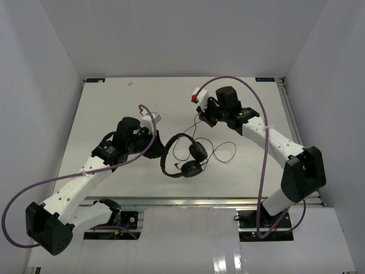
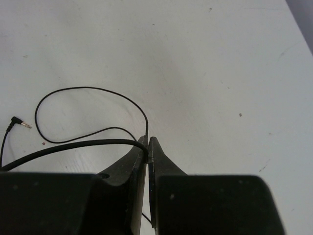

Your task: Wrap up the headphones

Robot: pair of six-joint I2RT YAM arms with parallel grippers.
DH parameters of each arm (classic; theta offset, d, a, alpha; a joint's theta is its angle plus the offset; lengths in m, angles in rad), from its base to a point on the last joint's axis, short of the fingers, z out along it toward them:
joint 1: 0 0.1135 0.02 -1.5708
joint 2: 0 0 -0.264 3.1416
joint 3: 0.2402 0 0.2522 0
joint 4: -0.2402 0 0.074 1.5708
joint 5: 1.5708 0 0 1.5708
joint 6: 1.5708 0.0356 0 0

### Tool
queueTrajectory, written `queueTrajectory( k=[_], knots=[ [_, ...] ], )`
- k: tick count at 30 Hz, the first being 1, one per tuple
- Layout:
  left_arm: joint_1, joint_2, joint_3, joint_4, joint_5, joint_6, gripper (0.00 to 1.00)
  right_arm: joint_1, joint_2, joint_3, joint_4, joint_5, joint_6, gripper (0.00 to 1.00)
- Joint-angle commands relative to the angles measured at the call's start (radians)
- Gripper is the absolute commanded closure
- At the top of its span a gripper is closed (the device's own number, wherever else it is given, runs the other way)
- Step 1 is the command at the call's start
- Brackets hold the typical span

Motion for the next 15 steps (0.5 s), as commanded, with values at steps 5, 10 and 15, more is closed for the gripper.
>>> queueTrajectory(
  k=[5,10,15],
  knots=[
    [-0.004,-0.054,0.042,0.078,0.078,-0.060,1.00,0.000,-0.022,-0.052,0.034,-0.173,0.045,0.92],
    [-0.004,-0.047,0.070,0.091,0.047,-0.102,1.00,-0.012,-0.023,-0.076,0.037,-0.326,0.076,0.91],
    [-0.004,-0.058,0.093,0.118,-0.037,-0.165,1.00,-0.028,-0.032,-0.109,0.077,-0.509,0.151,0.89]
  ],
)
